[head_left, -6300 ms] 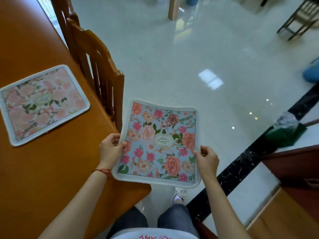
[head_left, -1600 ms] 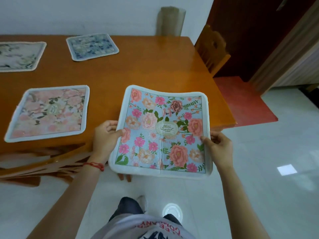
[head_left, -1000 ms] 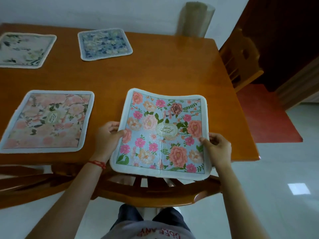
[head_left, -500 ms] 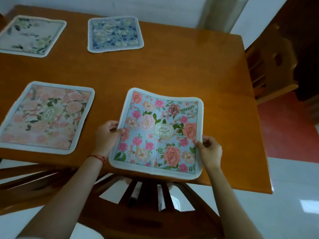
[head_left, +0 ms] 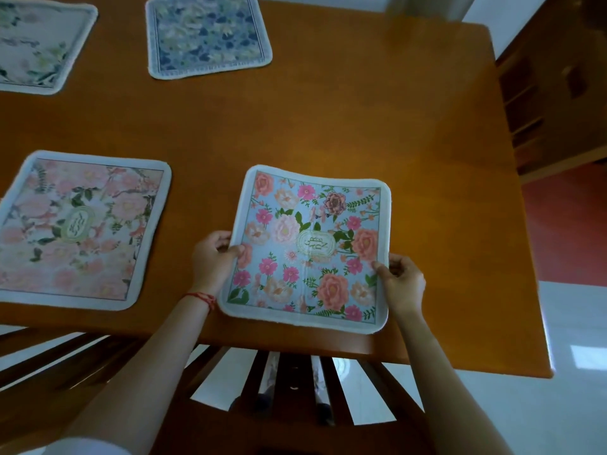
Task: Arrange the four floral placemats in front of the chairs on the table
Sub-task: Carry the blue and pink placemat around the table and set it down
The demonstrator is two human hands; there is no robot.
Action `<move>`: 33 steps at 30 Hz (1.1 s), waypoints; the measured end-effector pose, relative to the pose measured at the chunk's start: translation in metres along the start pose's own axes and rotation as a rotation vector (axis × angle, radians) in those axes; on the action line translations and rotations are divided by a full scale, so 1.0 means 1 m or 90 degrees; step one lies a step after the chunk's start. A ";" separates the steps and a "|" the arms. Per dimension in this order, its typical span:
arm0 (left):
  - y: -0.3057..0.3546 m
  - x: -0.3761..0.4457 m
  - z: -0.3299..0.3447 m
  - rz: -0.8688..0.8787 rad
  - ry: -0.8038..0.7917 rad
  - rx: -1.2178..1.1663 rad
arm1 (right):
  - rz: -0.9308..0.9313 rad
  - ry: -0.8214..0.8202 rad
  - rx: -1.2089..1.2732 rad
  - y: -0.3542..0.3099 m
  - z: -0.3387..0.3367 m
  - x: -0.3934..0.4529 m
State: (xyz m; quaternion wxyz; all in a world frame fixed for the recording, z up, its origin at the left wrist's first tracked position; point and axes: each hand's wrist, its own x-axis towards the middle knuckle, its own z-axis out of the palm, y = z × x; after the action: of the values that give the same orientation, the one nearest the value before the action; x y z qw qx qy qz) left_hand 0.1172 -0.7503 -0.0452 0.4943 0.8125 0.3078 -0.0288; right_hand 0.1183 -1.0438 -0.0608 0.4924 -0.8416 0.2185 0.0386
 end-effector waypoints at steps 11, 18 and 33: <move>-0.018 0.014 -0.001 0.069 0.004 0.105 | 0.013 0.001 -0.074 0.004 0.005 0.006; -0.019 0.009 -0.003 0.101 0.032 0.144 | -0.002 -0.016 -0.116 0.001 0.008 0.007; -0.022 0.009 -0.015 0.100 0.030 0.122 | -0.013 -0.040 -0.116 0.000 0.014 0.004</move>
State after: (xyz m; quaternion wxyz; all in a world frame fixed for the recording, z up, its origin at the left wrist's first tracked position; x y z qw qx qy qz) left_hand 0.1085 -0.7267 -0.0582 0.4078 0.8780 0.2506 -0.0001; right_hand 0.1236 -1.0328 -0.0694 0.4208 -0.8835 0.1898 0.0794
